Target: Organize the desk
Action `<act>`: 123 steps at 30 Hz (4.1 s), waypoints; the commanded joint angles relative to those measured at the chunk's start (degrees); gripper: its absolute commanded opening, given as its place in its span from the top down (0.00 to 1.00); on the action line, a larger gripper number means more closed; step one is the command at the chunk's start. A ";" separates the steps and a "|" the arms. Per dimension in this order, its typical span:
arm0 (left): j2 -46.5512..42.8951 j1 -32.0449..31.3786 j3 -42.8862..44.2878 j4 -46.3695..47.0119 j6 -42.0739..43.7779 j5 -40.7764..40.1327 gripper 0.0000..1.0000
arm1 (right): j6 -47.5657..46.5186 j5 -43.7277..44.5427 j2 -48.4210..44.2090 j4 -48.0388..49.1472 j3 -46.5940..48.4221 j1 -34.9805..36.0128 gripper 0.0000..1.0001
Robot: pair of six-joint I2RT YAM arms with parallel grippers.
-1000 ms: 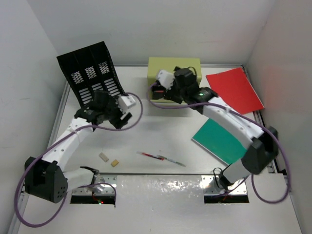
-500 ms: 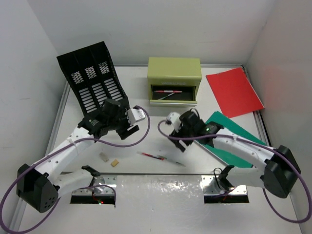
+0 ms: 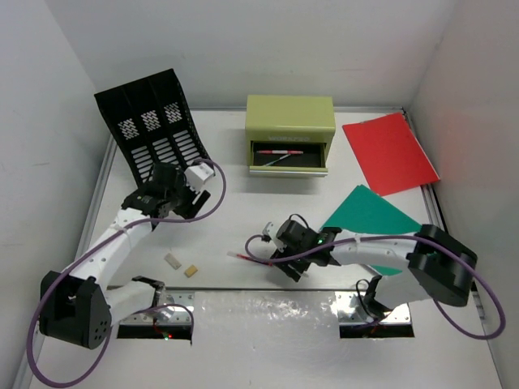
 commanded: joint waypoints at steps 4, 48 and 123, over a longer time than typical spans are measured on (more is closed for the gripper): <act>-2.38 0.14 -2.31 3.62 -2.03 -3.86 0.32 | 2.30 5.99 7.58 2.46 2.73 2.34 0.49; -1.68 0.49 -14.53 15.40 0.17 -8.17 0.32 | -56.86 21.47 18.23 7.65 45.97 -20.25 0.33; -3.00 2.60 -18.31 20.67 -0.80 -11.77 0.32 | -66.78 18.30 24.02 9.50 44.39 -20.07 0.84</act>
